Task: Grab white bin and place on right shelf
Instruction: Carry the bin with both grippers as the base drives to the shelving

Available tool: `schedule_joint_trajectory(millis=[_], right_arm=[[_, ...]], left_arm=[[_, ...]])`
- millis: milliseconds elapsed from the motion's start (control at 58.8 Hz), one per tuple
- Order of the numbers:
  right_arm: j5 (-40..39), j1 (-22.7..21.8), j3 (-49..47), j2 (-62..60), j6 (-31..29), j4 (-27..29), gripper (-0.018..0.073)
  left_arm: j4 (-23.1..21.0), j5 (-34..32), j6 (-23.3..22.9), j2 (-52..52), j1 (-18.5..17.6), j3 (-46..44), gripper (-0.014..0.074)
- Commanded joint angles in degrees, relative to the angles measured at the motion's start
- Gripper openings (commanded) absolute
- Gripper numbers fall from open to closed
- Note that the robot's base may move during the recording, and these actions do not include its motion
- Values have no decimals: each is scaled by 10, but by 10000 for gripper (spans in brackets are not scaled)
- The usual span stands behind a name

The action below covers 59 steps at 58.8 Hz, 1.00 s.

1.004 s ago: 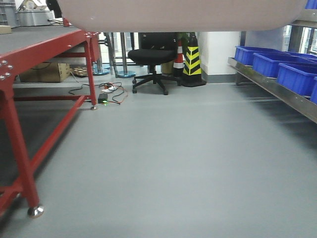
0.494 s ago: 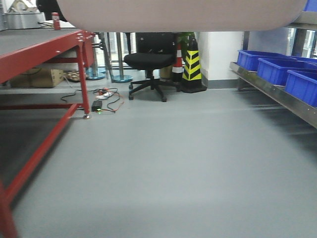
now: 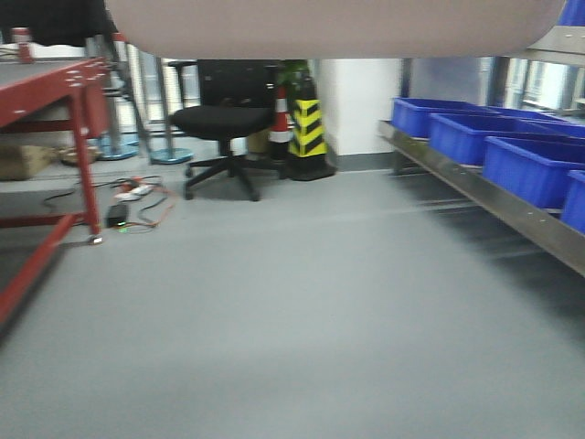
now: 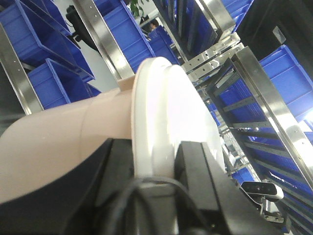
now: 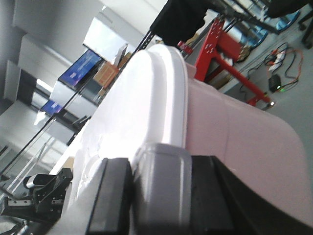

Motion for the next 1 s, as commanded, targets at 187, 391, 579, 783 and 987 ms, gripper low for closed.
schedule_joint_trajectory(millis=[187,391,579,783,987], right_arm=[[166,24,-25,-20,-7,59,66],[166,24,-25,-20,-7,59,66],[166,24,-25,-20,-7,59,66],[166,24,-25,-20,-7,59,66],[166,24,-25,-20,-7,59,66]], left_arm=[[-5,193,9,-24,-35,-21,-126],[-5,193,9,-24,-35,-21,-126],[-5,193,9,-24,-35,-21,-126],[-5,193,9,-24,-35,-21,-126],[-5,193,9,-24,-35,-21,-126]])
